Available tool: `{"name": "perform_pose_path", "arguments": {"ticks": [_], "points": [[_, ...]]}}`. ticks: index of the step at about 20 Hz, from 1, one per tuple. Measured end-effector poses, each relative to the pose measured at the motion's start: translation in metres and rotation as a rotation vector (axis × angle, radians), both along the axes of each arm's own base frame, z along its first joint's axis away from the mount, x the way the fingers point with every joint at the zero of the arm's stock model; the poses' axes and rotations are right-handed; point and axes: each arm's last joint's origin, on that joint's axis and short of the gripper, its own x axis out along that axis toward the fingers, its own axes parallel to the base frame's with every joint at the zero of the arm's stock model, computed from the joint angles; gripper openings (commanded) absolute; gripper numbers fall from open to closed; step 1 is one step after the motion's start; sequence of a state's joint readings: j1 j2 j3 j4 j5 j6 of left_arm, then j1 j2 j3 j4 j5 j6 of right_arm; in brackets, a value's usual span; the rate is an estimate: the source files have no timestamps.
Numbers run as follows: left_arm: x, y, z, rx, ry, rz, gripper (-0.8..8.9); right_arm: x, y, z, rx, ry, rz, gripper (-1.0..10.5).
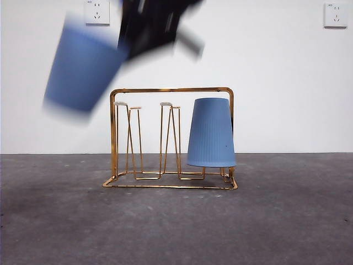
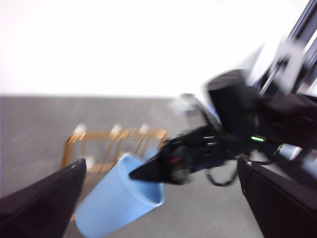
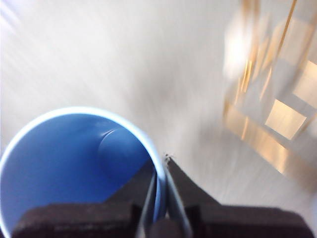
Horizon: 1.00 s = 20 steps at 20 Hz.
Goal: Pick up cup 1,put cup 1 in the cup rack,pick up cup 2,put cup 2 in the cup rack
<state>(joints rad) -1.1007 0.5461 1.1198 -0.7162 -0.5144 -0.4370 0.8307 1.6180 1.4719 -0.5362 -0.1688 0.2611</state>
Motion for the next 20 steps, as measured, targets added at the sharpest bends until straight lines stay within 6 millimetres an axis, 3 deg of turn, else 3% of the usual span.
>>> {"name": "perform_pose_path", "arguments": {"ticks": [3,7,13,20], "points": [[0.003,-0.007,0.015,-0.133,-0.065,-0.03,5.3,-0.051,-0.059,0.09,0.175,-0.274,-0.027,-0.1],[0.013,-0.038,0.028,-0.231,-0.114,-0.2,5.31,-0.119,-0.135,0.156,0.373,-0.576,-0.06,-0.1],[0.028,-0.085,0.045,-0.412,-0.2,-0.497,5.31,-0.168,-0.189,0.189,0.549,-0.814,-0.067,-0.1],[0.046,-0.133,0.055,-0.669,-0.297,-0.743,5.31,-0.19,-0.209,0.201,0.665,-0.936,0.031,-0.1]]}}
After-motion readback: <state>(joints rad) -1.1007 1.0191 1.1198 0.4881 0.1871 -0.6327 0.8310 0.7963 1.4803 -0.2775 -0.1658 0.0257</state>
